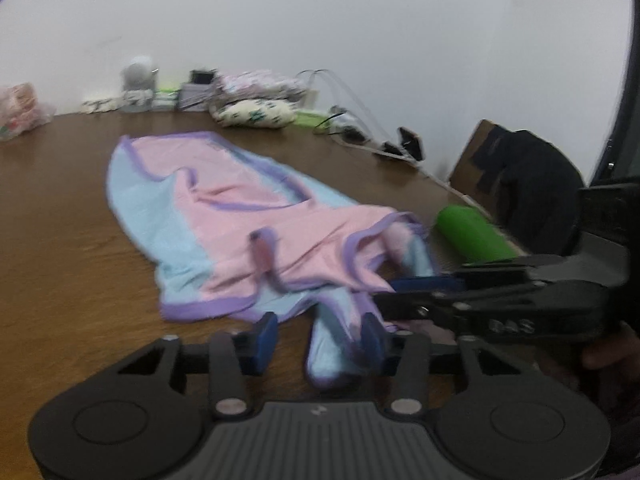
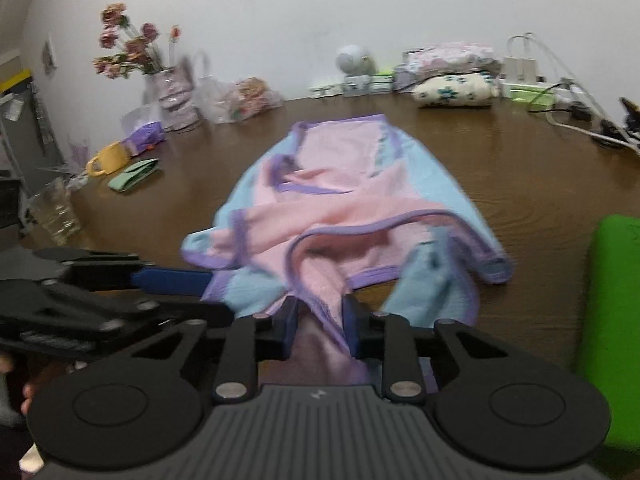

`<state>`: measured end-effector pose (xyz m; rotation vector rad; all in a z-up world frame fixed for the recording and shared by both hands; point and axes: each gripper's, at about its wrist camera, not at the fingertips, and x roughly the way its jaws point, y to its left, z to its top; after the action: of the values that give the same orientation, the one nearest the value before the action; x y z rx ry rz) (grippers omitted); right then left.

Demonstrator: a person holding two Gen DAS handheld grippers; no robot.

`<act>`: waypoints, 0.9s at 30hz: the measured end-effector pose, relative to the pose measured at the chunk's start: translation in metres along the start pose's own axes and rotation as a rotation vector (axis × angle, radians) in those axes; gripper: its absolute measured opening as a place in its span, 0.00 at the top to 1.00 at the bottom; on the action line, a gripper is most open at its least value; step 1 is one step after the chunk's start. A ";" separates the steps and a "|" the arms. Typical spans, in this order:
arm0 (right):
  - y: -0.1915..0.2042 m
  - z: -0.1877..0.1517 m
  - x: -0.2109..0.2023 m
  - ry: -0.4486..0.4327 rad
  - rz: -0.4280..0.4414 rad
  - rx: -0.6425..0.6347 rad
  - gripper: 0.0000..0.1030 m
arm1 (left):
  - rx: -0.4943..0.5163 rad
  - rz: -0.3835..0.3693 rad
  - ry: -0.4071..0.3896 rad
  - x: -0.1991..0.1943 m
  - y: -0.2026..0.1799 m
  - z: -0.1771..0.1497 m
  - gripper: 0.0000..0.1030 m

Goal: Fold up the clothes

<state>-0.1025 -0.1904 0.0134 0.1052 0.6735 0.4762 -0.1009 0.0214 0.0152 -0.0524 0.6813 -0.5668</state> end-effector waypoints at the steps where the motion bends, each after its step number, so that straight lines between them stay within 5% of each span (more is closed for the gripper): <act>1: 0.007 -0.002 0.002 0.003 0.020 -0.014 0.76 | -0.009 0.014 -0.001 -0.005 0.005 -0.003 0.63; 6: 0.043 -0.011 0.001 0.009 0.062 -0.099 0.72 | -0.039 0.082 -0.016 -0.028 0.026 -0.009 0.63; 10: 0.048 -0.012 -0.008 -0.008 0.047 -0.117 0.52 | -0.039 0.055 -0.067 -0.042 0.028 -0.011 0.60; 14: 0.051 -0.015 -0.008 0.008 0.057 -0.120 0.50 | -0.021 0.043 -0.074 -0.041 0.025 -0.011 0.59; 17: 0.053 -0.017 -0.003 0.011 0.050 -0.114 0.57 | -0.021 0.034 -0.077 -0.042 0.027 -0.014 0.58; 21: 0.043 -0.010 -0.002 0.018 0.052 -0.048 0.86 | -0.037 0.029 -0.079 -0.045 0.032 -0.017 0.57; 27: 0.024 0.006 -0.017 -0.031 0.124 0.078 0.91 | -0.024 -0.035 -0.080 -0.042 0.026 -0.015 0.52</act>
<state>-0.1198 -0.1769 0.0340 0.2283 0.6576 0.5659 -0.1243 0.0671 0.0219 -0.1091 0.6107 -0.5871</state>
